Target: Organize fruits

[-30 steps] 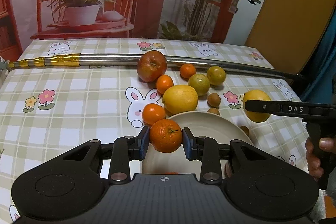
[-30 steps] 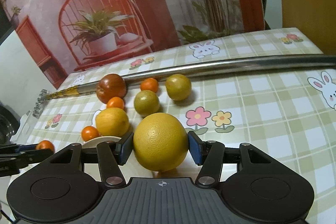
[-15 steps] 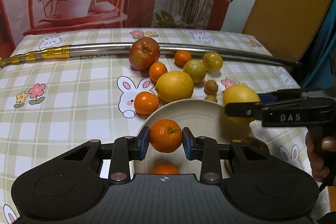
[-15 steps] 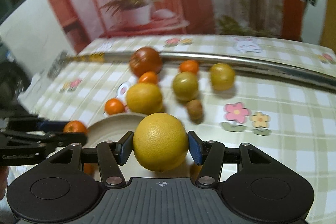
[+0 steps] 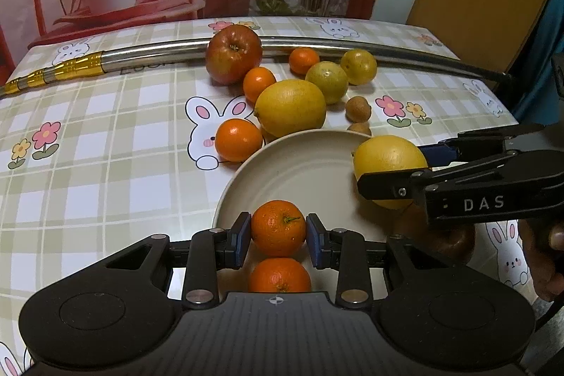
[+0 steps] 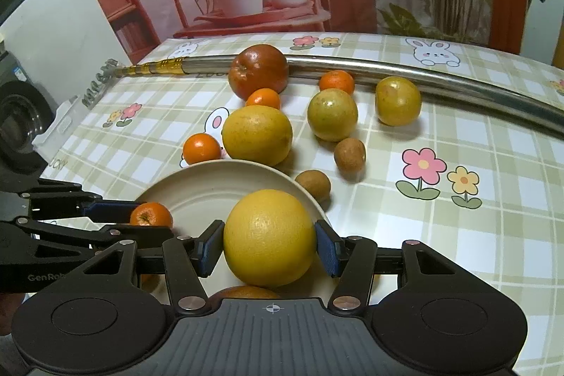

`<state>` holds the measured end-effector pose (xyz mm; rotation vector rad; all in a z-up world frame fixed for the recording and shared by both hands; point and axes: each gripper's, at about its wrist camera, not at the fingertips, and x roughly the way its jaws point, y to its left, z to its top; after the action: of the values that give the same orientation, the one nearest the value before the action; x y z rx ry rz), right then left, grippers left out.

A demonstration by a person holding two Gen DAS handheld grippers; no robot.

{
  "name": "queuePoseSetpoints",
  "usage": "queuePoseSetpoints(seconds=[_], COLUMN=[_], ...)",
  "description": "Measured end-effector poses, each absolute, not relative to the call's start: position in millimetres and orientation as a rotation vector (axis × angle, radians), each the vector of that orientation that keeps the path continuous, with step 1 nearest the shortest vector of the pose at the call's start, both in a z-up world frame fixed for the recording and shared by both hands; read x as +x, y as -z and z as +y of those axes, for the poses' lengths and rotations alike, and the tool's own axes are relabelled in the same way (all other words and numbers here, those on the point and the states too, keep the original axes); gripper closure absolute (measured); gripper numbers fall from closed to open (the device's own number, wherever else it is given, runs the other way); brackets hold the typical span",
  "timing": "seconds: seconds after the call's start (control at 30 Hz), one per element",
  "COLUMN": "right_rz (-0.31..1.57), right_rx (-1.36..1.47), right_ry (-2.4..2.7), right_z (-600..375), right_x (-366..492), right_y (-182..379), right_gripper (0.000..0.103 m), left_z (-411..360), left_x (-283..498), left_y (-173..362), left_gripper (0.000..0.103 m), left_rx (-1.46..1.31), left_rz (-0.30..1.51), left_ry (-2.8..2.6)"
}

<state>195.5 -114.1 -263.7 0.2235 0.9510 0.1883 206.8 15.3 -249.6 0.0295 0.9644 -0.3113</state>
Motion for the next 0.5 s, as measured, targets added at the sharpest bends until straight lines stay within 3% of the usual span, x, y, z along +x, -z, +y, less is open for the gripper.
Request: queuePoseSetpoints(seconds=[0.5], right_rz=[0.958], right_rx=[0.244], right_ry=[-0.18], right_z=[-115.1], right_x=[194.6], right_y=[266.3], right_gripper=[0.052], left_z=[15.4], left_x=[208.2], left_y=[255.7], left_gripper=[0.068], left_rx=[0.032], left_rz=[0.986], left_ry=[0.284])
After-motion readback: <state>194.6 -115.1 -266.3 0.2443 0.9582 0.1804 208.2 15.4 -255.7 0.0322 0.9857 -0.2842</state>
